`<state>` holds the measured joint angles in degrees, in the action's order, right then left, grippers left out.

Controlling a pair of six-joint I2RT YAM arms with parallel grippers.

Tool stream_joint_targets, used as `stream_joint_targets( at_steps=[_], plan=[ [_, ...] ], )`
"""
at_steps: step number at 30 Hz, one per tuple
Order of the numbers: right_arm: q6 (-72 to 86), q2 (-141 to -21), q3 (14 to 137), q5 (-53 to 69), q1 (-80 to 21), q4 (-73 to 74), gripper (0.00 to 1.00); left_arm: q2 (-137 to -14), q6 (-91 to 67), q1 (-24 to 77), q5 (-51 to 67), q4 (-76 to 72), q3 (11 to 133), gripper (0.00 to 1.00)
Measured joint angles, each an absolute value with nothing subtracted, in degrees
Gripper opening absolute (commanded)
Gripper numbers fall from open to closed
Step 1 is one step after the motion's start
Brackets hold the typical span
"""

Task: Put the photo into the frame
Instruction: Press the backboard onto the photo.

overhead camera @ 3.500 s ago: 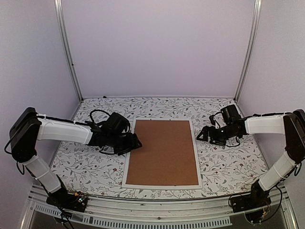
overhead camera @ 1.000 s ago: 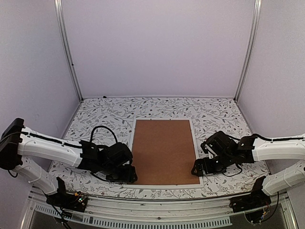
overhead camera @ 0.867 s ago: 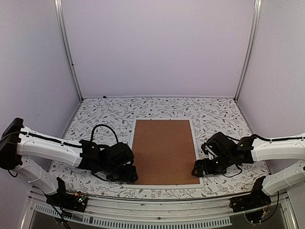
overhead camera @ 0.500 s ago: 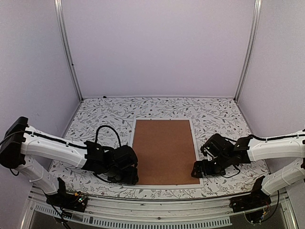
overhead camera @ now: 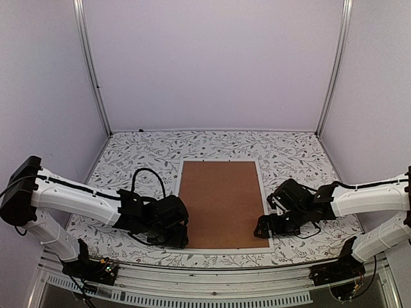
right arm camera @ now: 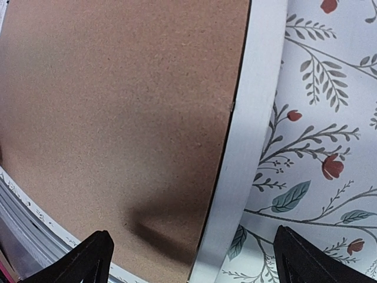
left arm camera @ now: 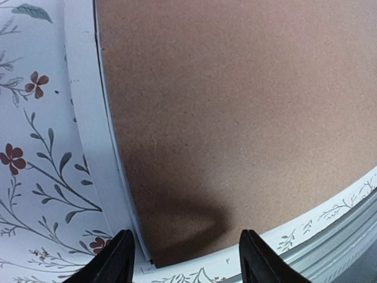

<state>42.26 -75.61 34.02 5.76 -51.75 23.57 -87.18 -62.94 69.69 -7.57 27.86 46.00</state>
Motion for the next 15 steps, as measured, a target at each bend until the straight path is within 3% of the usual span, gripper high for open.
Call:
stream_joint_targets(
  at_steps=[15],
  plan=[
    [42.2, -77.6, 34.0, 8.5, -51.7, 17.7, 0.97, -87.6, -61.1, 69.7, -5.8, 26.2, 46.1, 0.61]
  ],
)
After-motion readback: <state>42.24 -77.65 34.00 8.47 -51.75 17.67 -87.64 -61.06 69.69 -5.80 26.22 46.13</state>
